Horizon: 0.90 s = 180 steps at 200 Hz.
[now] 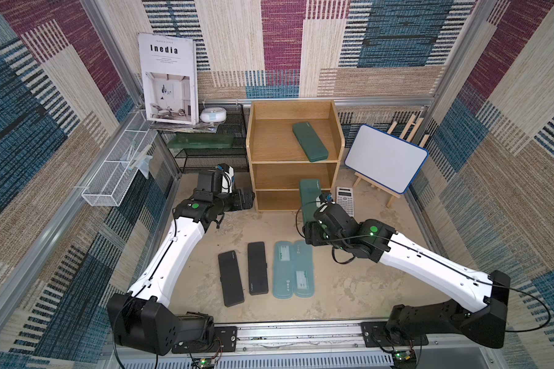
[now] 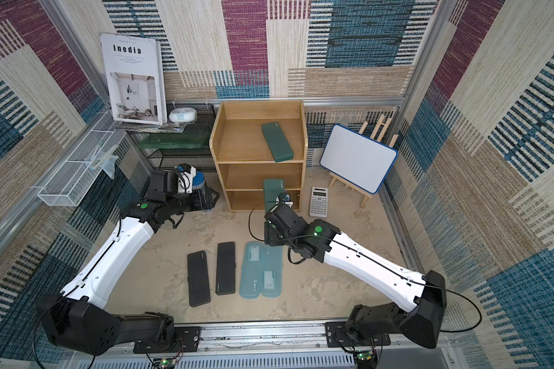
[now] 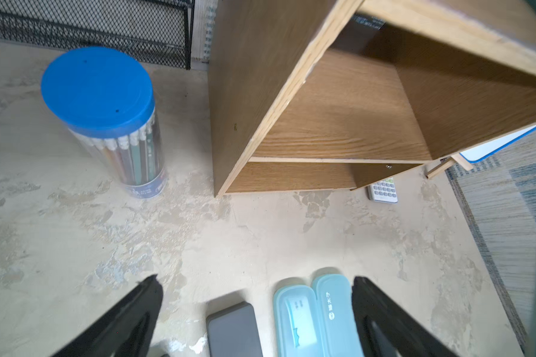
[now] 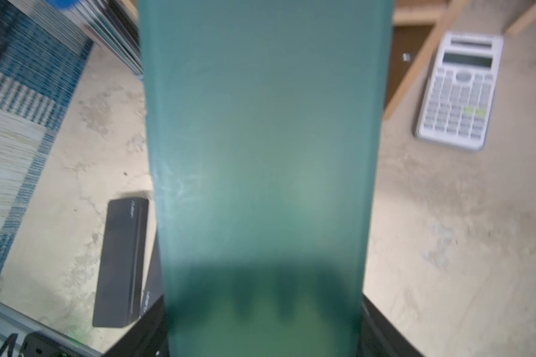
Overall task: Place the pencil cases on the shelf according to color
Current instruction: Place the pencil case on the shelf.
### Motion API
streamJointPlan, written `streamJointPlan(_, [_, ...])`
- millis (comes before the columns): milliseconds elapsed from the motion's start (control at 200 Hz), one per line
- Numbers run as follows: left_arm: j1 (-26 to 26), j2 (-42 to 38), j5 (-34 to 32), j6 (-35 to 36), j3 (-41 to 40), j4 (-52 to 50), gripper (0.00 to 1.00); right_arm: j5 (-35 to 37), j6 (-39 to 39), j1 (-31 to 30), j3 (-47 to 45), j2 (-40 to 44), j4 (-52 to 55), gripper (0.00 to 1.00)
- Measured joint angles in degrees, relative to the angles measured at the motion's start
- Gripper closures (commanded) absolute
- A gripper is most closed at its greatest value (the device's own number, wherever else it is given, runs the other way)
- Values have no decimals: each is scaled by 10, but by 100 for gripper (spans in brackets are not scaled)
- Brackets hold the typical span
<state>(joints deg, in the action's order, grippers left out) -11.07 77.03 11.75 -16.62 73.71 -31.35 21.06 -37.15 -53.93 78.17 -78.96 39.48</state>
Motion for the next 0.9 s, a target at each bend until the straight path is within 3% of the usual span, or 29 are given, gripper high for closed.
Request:
streamJointPlan(260, [1,-11,-12,-12,-10,0,0,19,109,27,289,-184,8,33])
streamJointPlan(566, [2,-12,-8,-15,-11,0,1,11,185,82,614,-403,44,32])
streamJointPlan(902, [3,3,17,-32,-15,2,1,-3,214,125,628,-449,-62,29])
